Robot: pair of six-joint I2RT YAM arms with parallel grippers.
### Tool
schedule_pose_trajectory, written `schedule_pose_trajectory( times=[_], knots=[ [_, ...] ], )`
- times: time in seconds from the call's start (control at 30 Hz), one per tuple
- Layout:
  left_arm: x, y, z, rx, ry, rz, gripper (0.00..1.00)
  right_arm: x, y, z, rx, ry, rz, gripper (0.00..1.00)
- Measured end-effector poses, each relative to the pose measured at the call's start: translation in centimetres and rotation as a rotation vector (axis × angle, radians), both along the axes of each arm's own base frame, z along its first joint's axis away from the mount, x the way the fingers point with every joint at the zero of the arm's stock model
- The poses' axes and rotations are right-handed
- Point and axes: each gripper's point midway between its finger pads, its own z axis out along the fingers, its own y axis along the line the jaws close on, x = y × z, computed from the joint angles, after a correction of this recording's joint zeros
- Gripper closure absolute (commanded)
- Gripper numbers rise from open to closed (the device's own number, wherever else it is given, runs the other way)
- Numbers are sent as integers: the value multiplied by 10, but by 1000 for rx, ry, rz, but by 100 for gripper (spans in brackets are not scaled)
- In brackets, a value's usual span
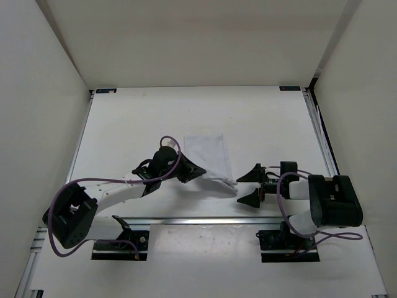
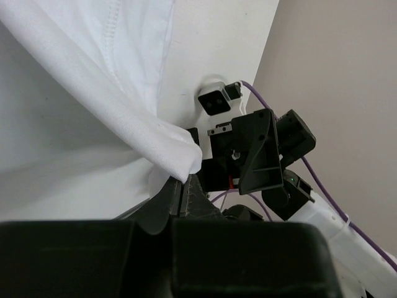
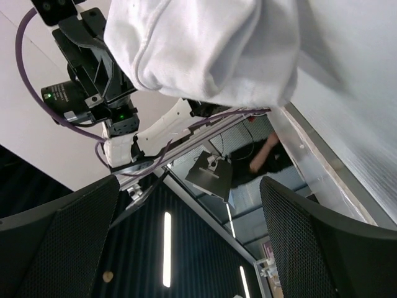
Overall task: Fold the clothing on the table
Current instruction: Fold the skirt
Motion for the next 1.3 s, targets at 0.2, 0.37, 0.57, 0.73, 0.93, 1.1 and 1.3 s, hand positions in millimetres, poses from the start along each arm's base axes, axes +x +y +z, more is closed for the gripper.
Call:
schedule_pose_trajectory(
  times=[0.2, 0.37, 0.57, 0.73, 0.93, 1.1, 1.3],
  knots=[
    [1, -2, 3, -11, -8, 1, 100, 18, 2, 1, 3, -4, 9, 2],
    [1, -2, 3, -12, -9, 4, 100, 51, -3, -14, -246, -77, -31, 2],
    [-1, 0, -1, -8, -3, 5, 100, 44, -11, -32, -533, -246, 3, 2],
    [0, 0, 0, -14, -9, 6, 100, 31, -11, -52, -619, -261, 49, 3],
    [0, -3, 3, -27, -23, 4, 100, 26, -3, -50, -536, -262, 15, 1],
    [-5, -2, -5, -17, -13, 4, 100, 20, 3, -48, -441, -194, -25, 1],
    [-8, 0, -11, -11, -5, 10, 100, 24, 7, -45, -382, -178, -82, 1]
  ],
)
